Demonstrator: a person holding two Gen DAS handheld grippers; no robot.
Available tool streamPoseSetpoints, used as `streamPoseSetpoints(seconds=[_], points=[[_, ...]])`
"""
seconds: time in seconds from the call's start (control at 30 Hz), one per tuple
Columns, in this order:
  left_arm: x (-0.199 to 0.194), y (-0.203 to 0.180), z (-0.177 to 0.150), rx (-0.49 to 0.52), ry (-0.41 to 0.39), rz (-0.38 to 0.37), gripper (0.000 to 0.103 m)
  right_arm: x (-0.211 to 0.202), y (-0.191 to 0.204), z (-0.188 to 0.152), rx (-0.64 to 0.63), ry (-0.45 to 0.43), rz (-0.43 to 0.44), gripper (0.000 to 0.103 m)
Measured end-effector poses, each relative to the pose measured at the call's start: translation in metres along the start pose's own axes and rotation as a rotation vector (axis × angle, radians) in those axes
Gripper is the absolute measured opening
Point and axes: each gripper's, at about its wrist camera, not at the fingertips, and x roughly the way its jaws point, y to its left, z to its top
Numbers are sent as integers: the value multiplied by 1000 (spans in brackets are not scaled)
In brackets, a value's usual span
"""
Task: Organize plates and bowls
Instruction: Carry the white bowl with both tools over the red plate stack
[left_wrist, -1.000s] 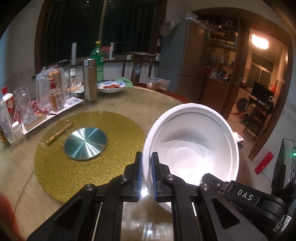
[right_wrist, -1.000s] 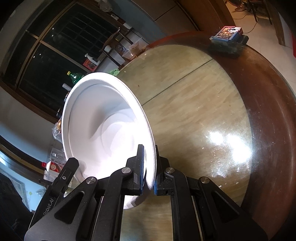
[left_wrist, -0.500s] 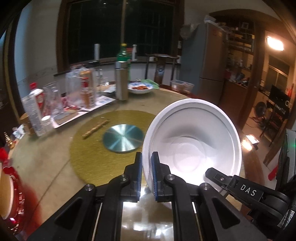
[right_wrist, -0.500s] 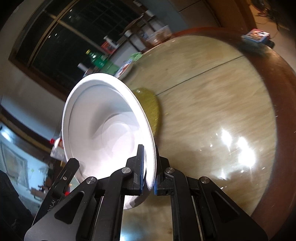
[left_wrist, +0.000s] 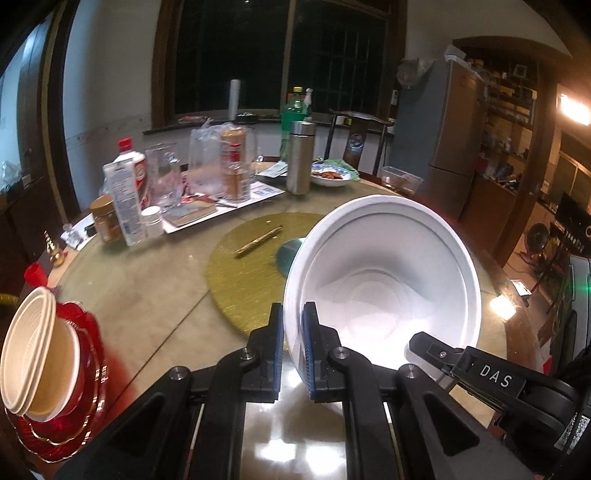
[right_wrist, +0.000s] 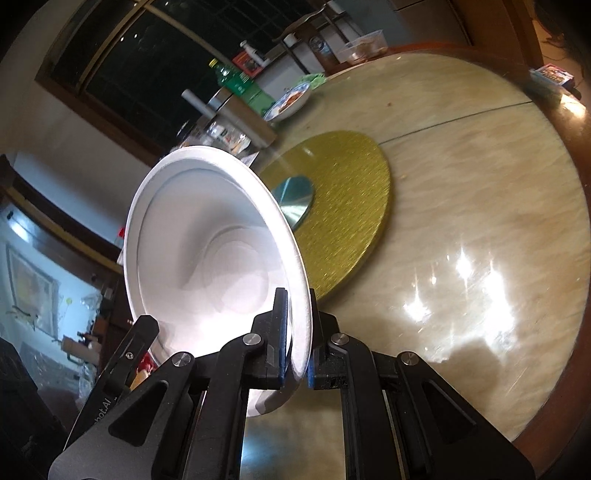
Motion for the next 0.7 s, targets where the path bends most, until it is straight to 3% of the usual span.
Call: streamPoseSetpoints(seconds=[0.27, 0.7], points=[[-19, 47, -5, -59, 6, 19, 8, 13, 37, -21, -65, 48, 10, 7], [-58, 114, -7, -161, -54, 101, 8, 33, 108, -48, -193, 123, 88, 7]])
